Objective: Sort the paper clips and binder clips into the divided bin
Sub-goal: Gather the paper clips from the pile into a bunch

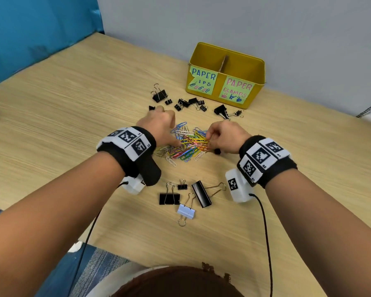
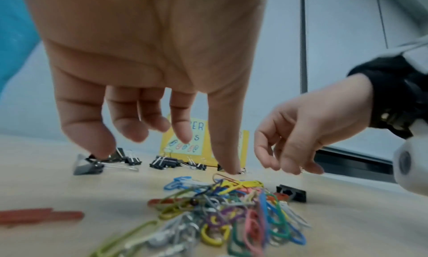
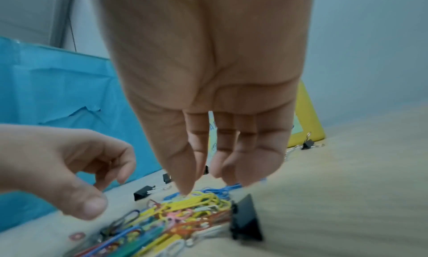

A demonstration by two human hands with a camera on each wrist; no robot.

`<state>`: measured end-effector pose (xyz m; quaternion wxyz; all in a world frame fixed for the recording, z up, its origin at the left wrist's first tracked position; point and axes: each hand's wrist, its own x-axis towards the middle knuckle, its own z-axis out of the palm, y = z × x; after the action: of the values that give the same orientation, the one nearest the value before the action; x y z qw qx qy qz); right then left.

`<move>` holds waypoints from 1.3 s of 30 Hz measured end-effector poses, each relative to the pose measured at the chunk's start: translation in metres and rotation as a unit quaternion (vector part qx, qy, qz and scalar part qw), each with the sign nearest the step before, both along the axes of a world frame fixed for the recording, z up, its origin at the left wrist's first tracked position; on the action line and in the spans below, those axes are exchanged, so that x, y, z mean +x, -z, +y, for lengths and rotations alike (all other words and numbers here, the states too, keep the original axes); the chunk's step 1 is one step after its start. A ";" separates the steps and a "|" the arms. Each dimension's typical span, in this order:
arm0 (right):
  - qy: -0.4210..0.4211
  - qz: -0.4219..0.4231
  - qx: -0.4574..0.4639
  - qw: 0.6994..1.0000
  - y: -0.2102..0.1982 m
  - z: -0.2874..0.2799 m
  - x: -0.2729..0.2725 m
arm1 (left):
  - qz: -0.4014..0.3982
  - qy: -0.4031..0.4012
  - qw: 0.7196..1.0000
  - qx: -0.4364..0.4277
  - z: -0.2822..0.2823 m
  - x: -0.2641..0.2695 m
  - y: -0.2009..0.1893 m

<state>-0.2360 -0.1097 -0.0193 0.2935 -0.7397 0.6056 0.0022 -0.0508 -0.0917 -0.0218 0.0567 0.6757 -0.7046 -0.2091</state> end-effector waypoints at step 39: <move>0.018 -0.057 0.023 0.998 0.013 -0.037 0.010 | 0.072 0.032 0.996 0.048 -0.027 -0.012 0.009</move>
<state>-0.2263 -0.1466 -0.0322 0.3441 -0.7210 0.6006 -0.0312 -0.0626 -0.1184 -0.0312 0.0677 0.6383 -0.7089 -0.2923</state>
